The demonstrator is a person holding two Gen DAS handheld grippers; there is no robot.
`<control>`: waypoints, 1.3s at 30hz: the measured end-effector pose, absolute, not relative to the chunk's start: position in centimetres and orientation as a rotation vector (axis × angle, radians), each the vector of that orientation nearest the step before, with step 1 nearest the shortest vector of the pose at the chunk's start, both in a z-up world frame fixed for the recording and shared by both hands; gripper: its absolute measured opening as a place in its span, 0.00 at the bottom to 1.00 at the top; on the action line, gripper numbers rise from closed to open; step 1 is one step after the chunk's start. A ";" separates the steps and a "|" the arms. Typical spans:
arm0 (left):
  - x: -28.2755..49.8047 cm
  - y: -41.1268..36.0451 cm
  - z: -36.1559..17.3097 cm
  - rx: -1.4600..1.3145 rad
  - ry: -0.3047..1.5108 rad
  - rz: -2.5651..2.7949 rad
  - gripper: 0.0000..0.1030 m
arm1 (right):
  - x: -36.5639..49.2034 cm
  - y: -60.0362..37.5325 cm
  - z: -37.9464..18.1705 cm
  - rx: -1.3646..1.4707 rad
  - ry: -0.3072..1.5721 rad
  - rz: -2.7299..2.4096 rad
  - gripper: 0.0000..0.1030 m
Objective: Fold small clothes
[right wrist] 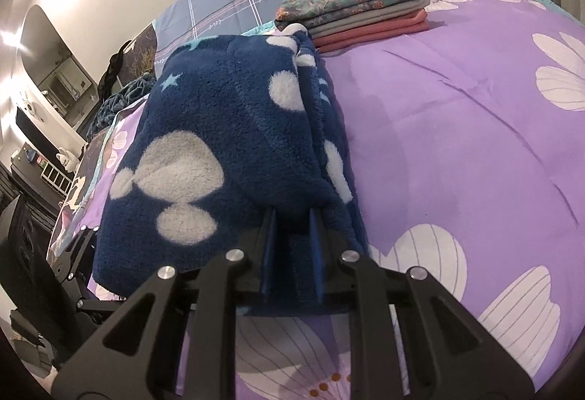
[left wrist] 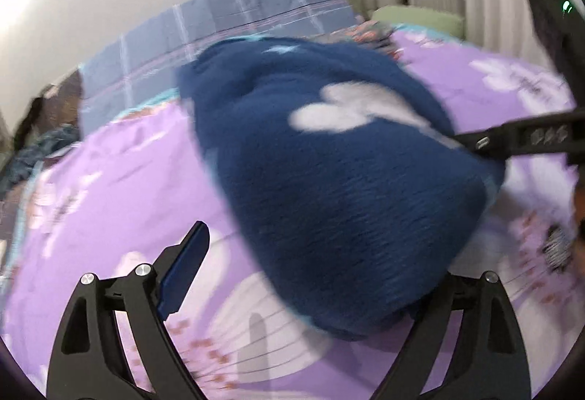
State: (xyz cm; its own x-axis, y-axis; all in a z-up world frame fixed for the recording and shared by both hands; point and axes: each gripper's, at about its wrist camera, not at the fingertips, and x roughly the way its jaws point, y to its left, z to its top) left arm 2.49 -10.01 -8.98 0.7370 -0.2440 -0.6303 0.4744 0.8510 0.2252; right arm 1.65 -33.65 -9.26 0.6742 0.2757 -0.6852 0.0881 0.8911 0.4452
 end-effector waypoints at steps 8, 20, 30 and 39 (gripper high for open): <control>2.5 -8.2 -9.5 0.393 0.657 -0.363 0.87 | 1.9 -32.3 -9.2 0.373 0.839 0.064 0.16; 1.7 -8.2 -9.1 0.396 0.680 -0.413 0.85 | 1.8 -32.7 -9.4 0.390 0.838 0.074 0.16; 1.0 -6.6 -7.2 0.255 0.804 -0.673 0.39 | 1.9 -32.9 -9.5 0.402 0.832 0.074 0.17; 1.2 -6.9 -3.4 0.256 0.805 -0.812 0.28 | 1.7 -33.0 -9.5 0.424 0.815 0.072 0.17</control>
State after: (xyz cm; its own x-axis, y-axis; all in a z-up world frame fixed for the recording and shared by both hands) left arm 1.20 -6.86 -3.36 0.4178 -0.5472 -0.7253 0.7304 0.6770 -0.0900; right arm 1.68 -32.98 -9.53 0.6881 0.2228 -0.6906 0.0988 0.9141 0.3934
